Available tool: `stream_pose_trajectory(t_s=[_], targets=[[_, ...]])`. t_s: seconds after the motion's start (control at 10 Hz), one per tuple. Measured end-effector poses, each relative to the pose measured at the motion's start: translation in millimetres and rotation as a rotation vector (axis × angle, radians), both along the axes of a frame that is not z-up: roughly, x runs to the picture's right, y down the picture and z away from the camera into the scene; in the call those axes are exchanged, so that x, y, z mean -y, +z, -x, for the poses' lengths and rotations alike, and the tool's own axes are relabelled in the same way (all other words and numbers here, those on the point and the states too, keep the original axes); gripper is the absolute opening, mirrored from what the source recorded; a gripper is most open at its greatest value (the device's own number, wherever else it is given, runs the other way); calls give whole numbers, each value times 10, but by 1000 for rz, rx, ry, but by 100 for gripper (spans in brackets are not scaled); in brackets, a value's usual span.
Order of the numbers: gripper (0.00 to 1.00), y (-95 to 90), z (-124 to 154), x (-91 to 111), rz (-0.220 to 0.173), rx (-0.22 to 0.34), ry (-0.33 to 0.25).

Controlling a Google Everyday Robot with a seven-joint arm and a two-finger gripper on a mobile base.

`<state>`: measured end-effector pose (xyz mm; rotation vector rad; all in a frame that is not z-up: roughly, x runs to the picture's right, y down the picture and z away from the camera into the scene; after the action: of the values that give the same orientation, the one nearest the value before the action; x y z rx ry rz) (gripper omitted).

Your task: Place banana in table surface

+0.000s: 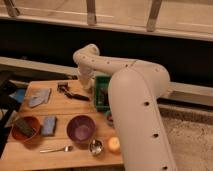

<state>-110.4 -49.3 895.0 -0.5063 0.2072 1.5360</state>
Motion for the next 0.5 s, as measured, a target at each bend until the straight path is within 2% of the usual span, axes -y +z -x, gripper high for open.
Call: stream_pose_trajectory(t_s=[0.2, 0.3, 0.5], targets=[[17, -194, -49, 40, -13, 5, 1], [17, -349, -85, 57, -18, 10, -1], [17, -628, -42, -78, -10, 45, -2]])
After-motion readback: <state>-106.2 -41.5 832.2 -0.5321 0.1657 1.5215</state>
